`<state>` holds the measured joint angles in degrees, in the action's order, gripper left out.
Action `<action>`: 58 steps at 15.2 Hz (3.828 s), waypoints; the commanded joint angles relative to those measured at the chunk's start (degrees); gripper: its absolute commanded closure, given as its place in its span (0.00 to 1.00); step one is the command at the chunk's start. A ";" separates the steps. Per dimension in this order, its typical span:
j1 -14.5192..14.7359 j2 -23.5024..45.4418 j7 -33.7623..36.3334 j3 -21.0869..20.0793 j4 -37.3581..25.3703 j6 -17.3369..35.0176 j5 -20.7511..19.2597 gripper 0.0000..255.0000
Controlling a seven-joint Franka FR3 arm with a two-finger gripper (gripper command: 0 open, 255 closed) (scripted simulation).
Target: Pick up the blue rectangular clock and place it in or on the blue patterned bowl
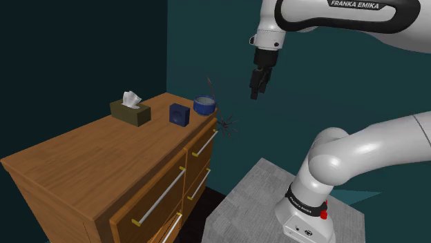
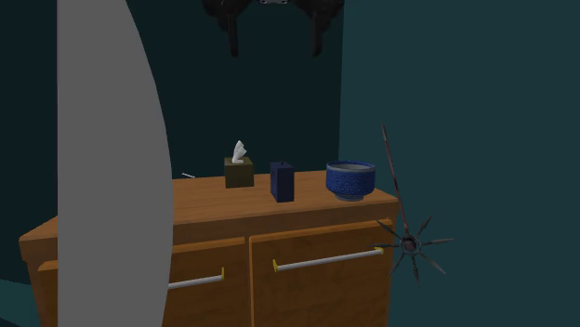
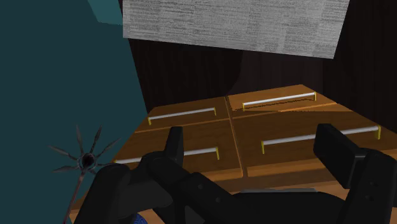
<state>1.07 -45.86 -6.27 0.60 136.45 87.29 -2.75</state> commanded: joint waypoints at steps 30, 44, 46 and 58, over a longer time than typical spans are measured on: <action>0.14 62.45 -0.19 0.96 -37.98 26.48 3.58 0.00; -0.12 76.42 -0.32 0.73 -49.20 29.58 4.38 0.00; -0.12 76.42 -0.32 0.73 -49.20 29.57 4.38 0.00; -0.10 76.40 -0.30 0.73 -49.23 29.53 4.37 1.00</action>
<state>0.98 30.52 -6.58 1.30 87.22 116.82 1.64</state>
